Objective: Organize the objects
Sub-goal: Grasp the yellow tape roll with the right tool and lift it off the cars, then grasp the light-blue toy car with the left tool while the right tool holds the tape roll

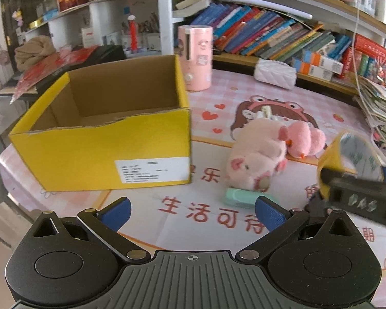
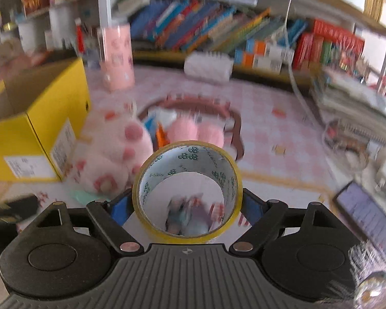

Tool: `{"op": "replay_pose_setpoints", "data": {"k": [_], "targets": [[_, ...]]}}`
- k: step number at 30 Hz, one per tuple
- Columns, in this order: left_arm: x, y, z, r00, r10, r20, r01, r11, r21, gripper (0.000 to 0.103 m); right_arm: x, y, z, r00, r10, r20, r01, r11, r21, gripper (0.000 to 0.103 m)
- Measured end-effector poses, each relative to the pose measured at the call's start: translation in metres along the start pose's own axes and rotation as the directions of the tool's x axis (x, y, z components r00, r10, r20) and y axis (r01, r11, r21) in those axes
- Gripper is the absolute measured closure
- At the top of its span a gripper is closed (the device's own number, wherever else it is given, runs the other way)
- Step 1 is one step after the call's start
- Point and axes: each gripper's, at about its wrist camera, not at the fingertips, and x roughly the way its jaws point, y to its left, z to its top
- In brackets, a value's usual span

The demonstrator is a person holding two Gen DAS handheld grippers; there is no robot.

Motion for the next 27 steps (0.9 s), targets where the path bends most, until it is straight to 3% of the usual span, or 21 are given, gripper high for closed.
{"op": "replay_pose_setpoints", "data": {"k": [7,11,16,20,22,24,27], "targets": [[0.006,-0.023,0.002,0.998,-0.069,-0.013,0.069,0.997,0.034,0.000,-0.036,-0.031,0.010,0.986,-0.086,0.140,0.074,0.994,0.086,0.019],[0.008,-0.041,0.002,0.991,-0.136,-0.016,0.136,0.988,0.069,0.001,-0.039,-0.054,0.006,0.979,-0.165,0.120,0.146,0.977,0.153,0.019],[0.007,-0.070,0.001,0.972,-0.236,-0.017,0.236,0.961,0.144,0.002,-0.037,-0.076,-0.003,0.976,-0.204,0.075,0.186,0.963,0.196,0.019],[0.014,-0.091,-0.001,0.956,-0.290,-0.052,0.295,0.936,0.192,0.015,-0.040,-0.083,-0.009,0.973,-0.217,0.080,0.198,0.961,0.195,0.019],[0.025,-0.100,-0.002,0.945,-0.307,-0.109,0.323,0.930,0.176,0.025,-0.040,-0.087,-0.010,0.973,-0.216,0.082,0.197,0.962,0.191,0.019],[0.035,-0.105,-0.002,0.934,-0.326,-0.146,0.345,0.928,0.138,0.026,-0.039,-0.090,-0.011,0.975,-0.207,0.079,0.190,0.964,0.185,0.019],[0.048,-0.114,-0.001,0.934,-0.312,-0.173,0.336,0.933,0.129,0.026,-0.038,-0.093,-0.012,0.978,-0.194,0.076,0.179,0.970,0.164,0.019]]}}
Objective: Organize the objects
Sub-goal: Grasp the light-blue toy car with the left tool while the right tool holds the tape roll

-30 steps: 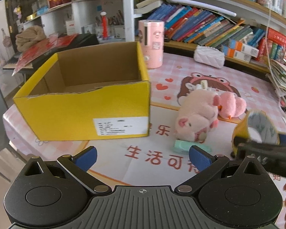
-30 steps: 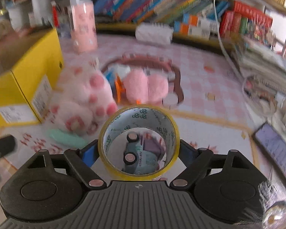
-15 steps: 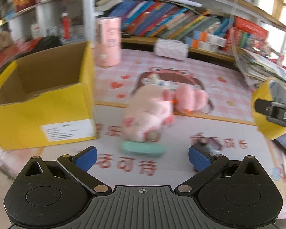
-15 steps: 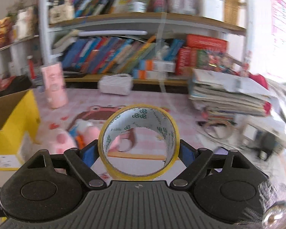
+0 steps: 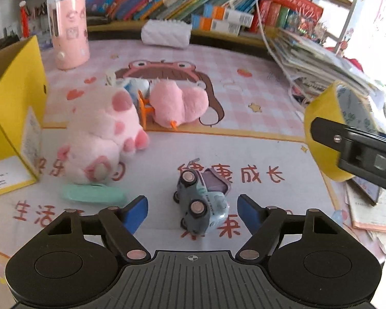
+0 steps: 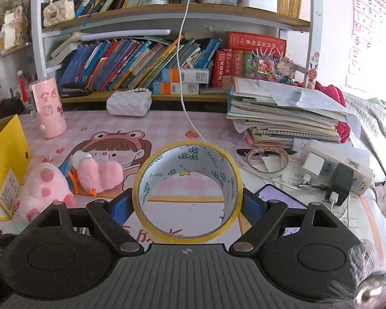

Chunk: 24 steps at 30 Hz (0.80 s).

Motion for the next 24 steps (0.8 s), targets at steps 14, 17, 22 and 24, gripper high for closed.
{"op": "replay_pose_setpoints", "data": {"k": [14,17,22,24], "targets": [[0.020,-0.002,0.007,0.999,0.019,-0.034,-0.019,1.000,-0.012,0.060,0.015,-0.006,0.003,0.999,0.039,-0.021,-0.040,0.999,-0.034,0.019],[0.006,0.013,0.008,1.000,0.026,0.002,-0.026,0.998,-0.055,0.060,0.017,-0.004,0.005,0.999,0.042,-0.028,-0.042,0.999,-0.020,0.019],[-0.027,0.044,0.002,0.996,0.049,0.078,-0.039,0.991,-0.128,0.060,0.023,0.013,0.005,0.996,0.064,-0.064,-0.066,0.998,-0.014,0.019],[-0.041,0.056,-0.002,0.992,0.067,0.106,-0.051,0.988,-0.146,0.060,0.023,0.025,0.004,0.993,0.087,-0.085,-0.090,0.996,-0.021,0.019]]}}
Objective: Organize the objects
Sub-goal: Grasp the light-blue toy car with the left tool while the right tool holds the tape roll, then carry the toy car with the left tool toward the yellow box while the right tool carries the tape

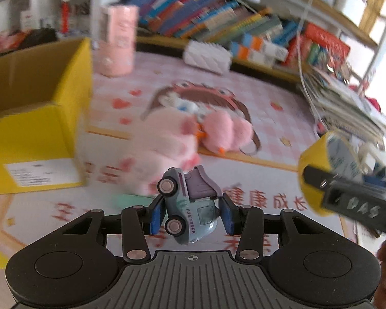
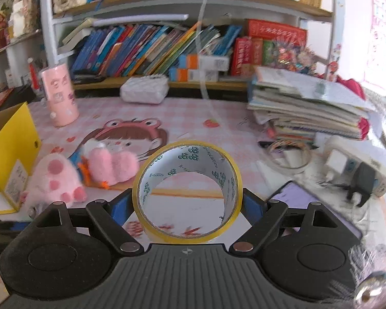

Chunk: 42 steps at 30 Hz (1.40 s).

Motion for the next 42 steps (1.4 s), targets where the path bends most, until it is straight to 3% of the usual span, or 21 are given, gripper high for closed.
{"op": "replay_pose_setpoints", "data": {"k": [8,20,30,42], "targets": [[-0.043,0.061,-0.012,0.997,0.066,0.044,-0.062,0.994,-0.088,0.060,-0.010,0.068,-0.010,0.994,0.102,-0.046,-0.105,0.991,-0.078,0.019],[-0.107,0.157,-0.041,0.980,0.183,0.076,-0.162,0.961,-0.224,0.060,-0.044,0.179,-0.031,0.966,0.241,-0.092,-0.255,0.946,-0.199,0.019],[-0.133,0.193,-0.059,0.982,0.174,0.074,-0.156,0.966,-0.207,0.060,-0.067,0.229,-0.052,0.961,0.255,-0.107,-0.272,0.942,-0.195,0.019],[-0.150,0.213,-0.072,0.986,0.138,0.091,-0.120,0.976,-0.181,0.060,-0.093,0.249,-0.070,0.970,0.226,-0.086,-0.238,0.955,-0.177,0.019]]}}
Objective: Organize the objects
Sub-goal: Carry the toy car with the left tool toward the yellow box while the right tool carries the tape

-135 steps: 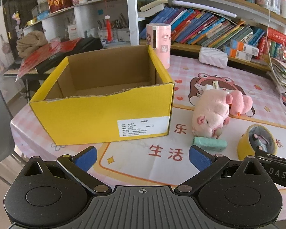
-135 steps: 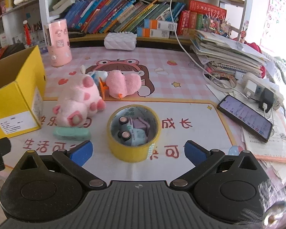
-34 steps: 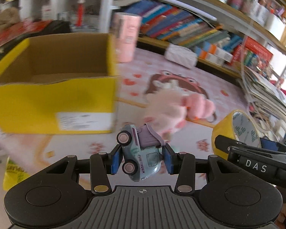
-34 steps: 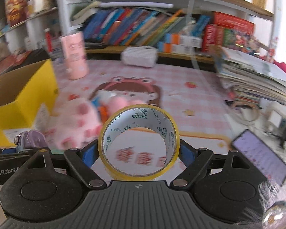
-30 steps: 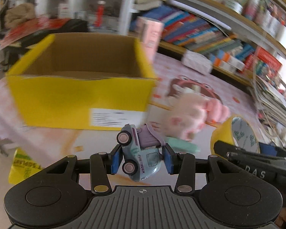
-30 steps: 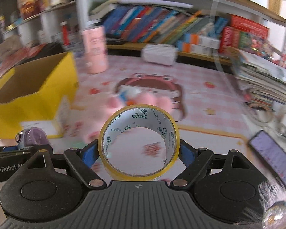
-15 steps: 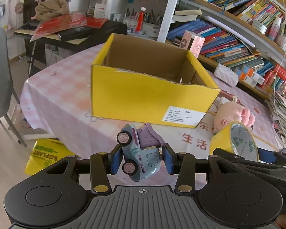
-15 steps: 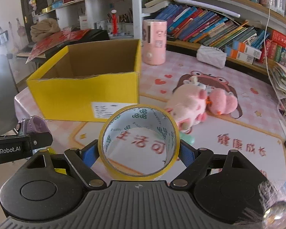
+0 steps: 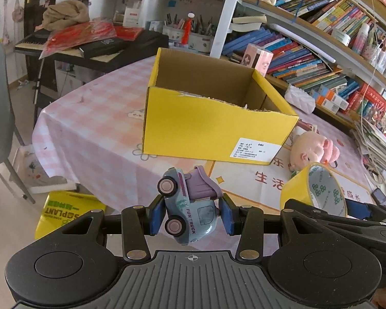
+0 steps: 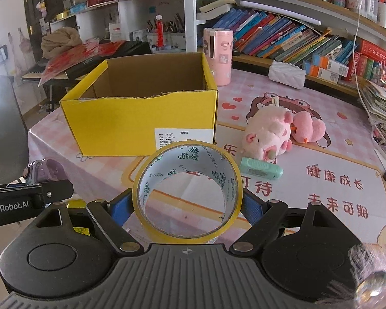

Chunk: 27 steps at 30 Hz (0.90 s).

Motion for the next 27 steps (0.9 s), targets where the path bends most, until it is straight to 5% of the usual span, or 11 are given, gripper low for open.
{"op": "replay_pose_setpoints", "data": {"k": [27], "targets": [[-0.009,0.013,0.003,0.998,-0.061,0.015,0.060,0.995,0.081,0.060,-0.012,0.020,-0.009,0.999,-0.049,0.024,0.048,0.998,0.050,0.019]]}}
